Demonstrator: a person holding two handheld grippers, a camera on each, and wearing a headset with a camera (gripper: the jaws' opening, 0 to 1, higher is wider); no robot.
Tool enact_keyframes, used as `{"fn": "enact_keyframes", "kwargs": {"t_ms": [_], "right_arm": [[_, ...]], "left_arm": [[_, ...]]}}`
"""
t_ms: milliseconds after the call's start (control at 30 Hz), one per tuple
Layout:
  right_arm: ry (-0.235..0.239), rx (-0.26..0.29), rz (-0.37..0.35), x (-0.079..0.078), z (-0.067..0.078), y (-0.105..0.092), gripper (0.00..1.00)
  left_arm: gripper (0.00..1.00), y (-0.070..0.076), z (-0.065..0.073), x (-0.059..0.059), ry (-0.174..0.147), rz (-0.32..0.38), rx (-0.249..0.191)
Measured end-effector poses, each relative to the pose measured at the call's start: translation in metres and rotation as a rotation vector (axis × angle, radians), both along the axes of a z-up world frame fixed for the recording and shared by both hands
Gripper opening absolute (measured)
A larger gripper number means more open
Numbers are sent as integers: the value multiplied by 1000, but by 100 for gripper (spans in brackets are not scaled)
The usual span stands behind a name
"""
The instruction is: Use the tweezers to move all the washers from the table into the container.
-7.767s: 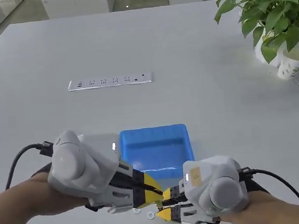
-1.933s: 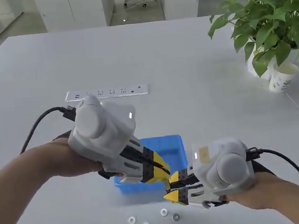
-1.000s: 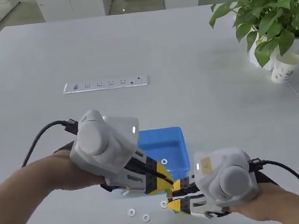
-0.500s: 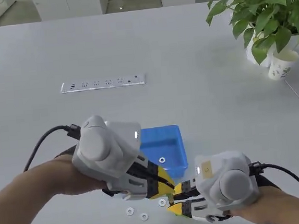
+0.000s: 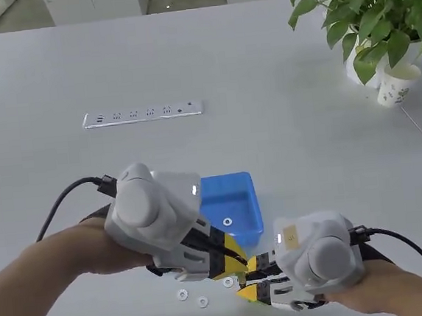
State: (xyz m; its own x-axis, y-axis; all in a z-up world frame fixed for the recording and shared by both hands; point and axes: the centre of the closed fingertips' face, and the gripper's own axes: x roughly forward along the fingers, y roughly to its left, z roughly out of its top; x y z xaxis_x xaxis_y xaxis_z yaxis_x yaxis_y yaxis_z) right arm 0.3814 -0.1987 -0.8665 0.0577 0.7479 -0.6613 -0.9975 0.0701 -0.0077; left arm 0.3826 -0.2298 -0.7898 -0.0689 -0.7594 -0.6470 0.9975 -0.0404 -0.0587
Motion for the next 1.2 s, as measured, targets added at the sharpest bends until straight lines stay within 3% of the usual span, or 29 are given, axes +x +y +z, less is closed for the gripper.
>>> {"fn": "enact_keyframes", "kwargs": {"t_ms": [1200], "right_arm": [[12, 8, -7, 1, -7, -2, 11]], "left_arm": [[5, -4, -5, 2, 17, -8, 4]]}}
